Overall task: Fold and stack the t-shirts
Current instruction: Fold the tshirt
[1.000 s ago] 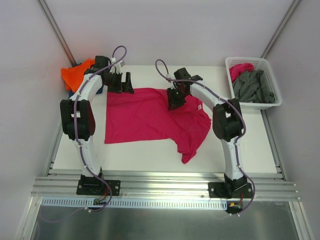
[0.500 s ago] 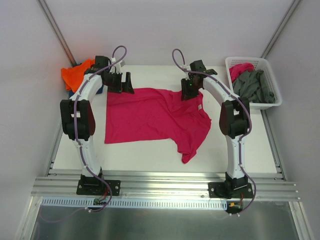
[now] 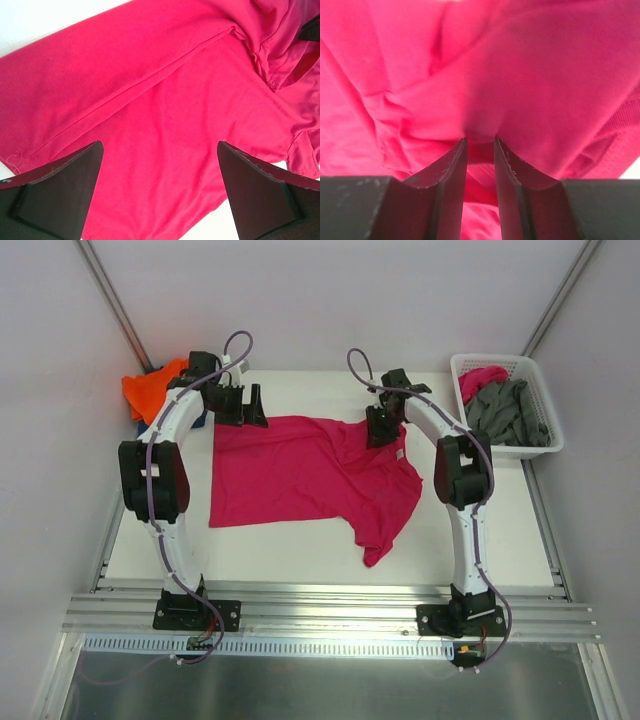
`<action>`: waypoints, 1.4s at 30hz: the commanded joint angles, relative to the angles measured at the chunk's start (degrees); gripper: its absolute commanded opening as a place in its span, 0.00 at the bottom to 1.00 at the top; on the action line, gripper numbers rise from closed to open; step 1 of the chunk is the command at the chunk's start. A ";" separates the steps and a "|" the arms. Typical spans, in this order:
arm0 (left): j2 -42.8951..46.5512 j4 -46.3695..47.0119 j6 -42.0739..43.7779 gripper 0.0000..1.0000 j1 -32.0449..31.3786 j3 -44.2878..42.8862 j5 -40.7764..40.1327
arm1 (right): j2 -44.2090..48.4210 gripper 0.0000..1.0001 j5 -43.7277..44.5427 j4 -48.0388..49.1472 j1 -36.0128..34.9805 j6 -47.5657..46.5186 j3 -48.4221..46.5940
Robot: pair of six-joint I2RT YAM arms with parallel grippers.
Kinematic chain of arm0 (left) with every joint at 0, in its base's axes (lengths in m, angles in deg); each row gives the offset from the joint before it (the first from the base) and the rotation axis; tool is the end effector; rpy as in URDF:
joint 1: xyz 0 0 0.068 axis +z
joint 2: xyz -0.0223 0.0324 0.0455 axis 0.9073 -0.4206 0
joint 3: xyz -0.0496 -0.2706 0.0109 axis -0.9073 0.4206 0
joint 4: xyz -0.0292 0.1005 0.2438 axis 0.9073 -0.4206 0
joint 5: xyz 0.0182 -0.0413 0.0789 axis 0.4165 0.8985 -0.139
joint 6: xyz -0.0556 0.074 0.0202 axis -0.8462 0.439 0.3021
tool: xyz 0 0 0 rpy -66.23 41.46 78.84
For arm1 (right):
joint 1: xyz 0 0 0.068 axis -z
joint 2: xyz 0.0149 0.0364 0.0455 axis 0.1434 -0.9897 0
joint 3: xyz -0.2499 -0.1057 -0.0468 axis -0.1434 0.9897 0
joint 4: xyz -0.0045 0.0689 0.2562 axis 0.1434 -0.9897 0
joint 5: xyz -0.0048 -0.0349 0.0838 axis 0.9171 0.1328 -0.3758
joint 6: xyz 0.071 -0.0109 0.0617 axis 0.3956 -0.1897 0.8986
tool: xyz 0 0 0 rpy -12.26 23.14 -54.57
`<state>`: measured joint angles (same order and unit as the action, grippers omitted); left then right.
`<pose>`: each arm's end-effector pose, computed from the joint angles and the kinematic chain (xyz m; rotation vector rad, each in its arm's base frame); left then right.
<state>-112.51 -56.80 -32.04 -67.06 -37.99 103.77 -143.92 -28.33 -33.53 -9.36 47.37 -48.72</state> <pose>0.4821 -0.0611 0.2329 0.3586 2.3362 -0.6511 0.5044 0.1821 0.1402 -0.7123 2.5288 0.3703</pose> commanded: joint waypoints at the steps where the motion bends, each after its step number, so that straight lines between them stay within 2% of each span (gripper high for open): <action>1: 4.02 -0.52 -0.23 0.99 -0.44 0.23 1.61 | 3.29 0.31 -0.15 -1.52 0.47 -0.92 1.09; 10: 2.52 -0.52 -1.29 0.99 -0.44 -2.40 2.48 | 16.37 0.31 -1.12 -2.93 -1.20 0.13 16.20; 17: 2.61 -0.52 -1.82 0.99 -0.44 -2.14 3.54 | 21.40 0.31 -1.03 -3.28 -2.26 0.22 21.05; 26: 2.35 -0.43 -1.64 0.99 -0.44 -2.05 3.98 | 18.69 0.31 1.34 -1.96 -1.82 -0.75 16.75; 37: -6.43 -0.60 -5.14 0.99 0.87 -1.70 6.96 | 5.68 0.33 0.02 -1.26 3.10 1.28 -1.34; 42: -10.57 -0.78 -6.30 0.99 1.23 -3.80 8.11 | 2.51 0.35 -0.33 -1.17 4.86 1.98 -2.94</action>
<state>-122.20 -56.80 -36.58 -66.52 -38.86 109.25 -140.64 -28.37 -34.03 -5.34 48.13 -49.31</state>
